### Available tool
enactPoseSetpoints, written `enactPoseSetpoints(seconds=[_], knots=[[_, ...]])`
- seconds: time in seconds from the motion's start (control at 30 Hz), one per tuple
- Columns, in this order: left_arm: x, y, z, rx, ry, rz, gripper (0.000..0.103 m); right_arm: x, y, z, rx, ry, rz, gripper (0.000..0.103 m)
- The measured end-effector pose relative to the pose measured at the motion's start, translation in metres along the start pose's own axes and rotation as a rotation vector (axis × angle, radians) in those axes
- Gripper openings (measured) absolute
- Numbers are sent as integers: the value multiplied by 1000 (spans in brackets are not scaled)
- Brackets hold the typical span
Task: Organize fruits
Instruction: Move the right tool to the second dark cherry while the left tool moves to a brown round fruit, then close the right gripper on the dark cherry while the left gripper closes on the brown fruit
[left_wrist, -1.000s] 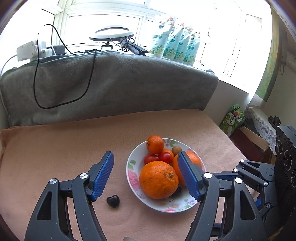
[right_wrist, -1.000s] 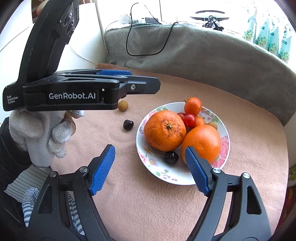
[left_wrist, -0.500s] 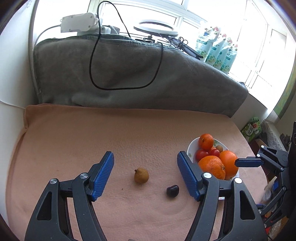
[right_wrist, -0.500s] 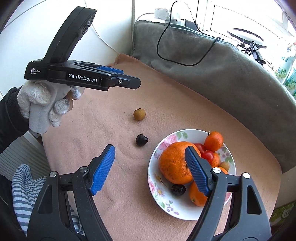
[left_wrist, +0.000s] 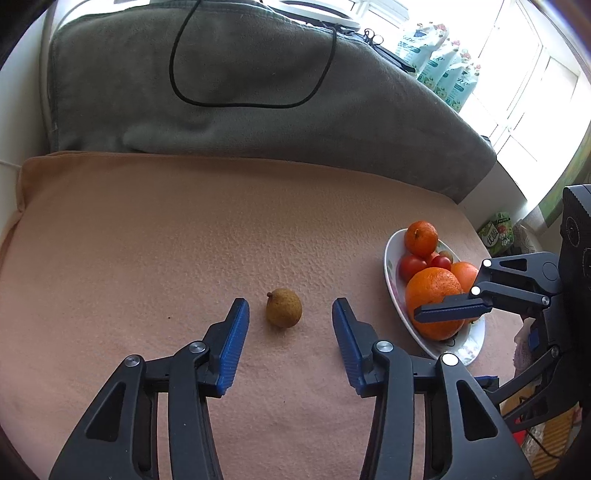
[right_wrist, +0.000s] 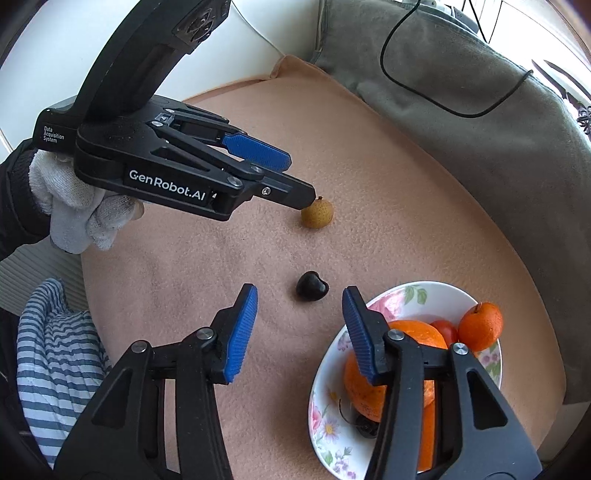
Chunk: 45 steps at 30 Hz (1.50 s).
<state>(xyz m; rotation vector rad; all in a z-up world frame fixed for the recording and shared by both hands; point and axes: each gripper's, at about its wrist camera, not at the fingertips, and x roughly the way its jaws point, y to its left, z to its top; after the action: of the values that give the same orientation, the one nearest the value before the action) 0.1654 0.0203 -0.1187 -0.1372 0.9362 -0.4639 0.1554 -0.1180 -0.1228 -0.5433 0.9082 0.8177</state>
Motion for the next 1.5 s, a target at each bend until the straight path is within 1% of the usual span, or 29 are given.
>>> enactPoseSetpoints(seconds=[0.1, 0.2, 0.4, 0.8, 0.9, 1.0, 1.13, 1.23, 1.37, 1.5], knots=[[6, 3, 0, -14, 17, -10, 44, 13, -1, 4, -24, 33, 0, 50], [11, 5, 0, -16, 29, -14, 44, 23, -3, 9, -35, 61, 16, 44], [20, 10, 1, -24, 55, -25, 44, 39, -4, 12, -51, 99, 21, 44], [32, 16, 5, -51, 71, -44, 43, 52, -5, 18, -55, 117, 22, 42], [34, 21, 5, -72, 79, -56, 40, 57, -7, 22, -56, 122, 23, 40], [37, 23, 4, -82, 85, -64, 40, 55, -7, 20, -59, 127, 27, 40], [38, 23, 4, -84, 88, -70, 40, 61, -3, 23, -75, 138, 20, 39], [39, 23, 4, -86, 88, -71, 38, 64, 0, 19, -76, 146, 18, 39], [41, 23, 4, -84, 91, -71, 37, 72, -3, 23, -67, 152, 17, 35], [42, 23, 5, -83, 89, -70, 34, 74, -3, 23, -67, 157, 19, 34]])
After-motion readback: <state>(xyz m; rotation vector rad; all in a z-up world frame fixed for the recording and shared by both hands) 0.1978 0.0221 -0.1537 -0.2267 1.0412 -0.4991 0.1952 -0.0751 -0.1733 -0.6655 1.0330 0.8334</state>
